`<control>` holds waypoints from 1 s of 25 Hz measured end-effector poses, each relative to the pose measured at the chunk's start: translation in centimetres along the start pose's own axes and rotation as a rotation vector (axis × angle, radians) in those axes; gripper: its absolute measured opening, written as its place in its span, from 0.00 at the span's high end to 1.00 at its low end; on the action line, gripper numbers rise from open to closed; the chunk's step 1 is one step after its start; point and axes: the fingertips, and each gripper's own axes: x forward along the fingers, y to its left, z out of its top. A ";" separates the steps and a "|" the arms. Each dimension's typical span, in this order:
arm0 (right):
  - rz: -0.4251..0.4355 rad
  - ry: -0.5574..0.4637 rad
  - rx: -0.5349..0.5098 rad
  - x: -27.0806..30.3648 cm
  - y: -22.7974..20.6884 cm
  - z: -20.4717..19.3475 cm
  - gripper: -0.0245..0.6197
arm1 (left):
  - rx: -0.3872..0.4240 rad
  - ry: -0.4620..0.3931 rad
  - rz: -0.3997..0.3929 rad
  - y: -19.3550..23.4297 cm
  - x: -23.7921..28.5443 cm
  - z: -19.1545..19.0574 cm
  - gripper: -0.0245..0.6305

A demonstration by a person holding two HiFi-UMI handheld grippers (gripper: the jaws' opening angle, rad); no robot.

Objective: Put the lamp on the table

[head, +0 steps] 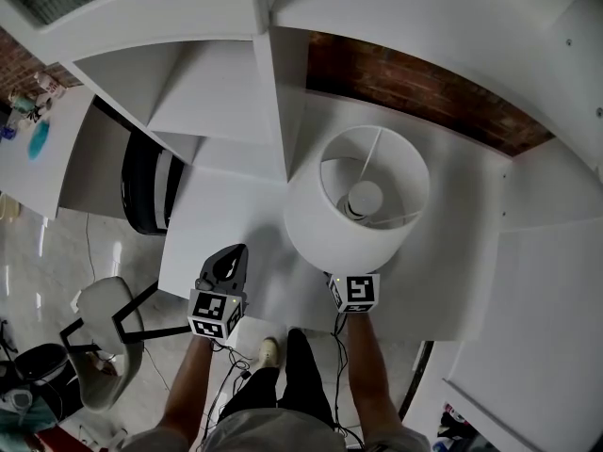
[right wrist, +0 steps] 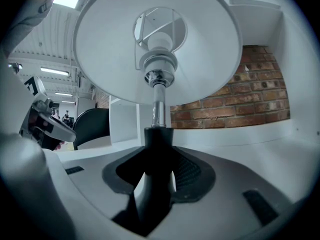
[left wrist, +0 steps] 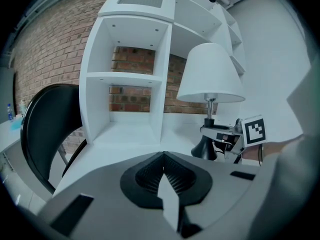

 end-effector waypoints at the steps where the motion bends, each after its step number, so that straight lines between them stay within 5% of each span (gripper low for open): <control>1: 0.000 -0.002 0.001 0.0 0.0 0.1 0.70 | 0.000 0.006 -0.001 -0.1 -0.1 -0.1 0.96; 25: -0.010 -0.028 -0.005 -0.7 0.7 -0.5 0.70 | -0.003 0.019 -0.008 -0.4 -1.0 -1.8 0.96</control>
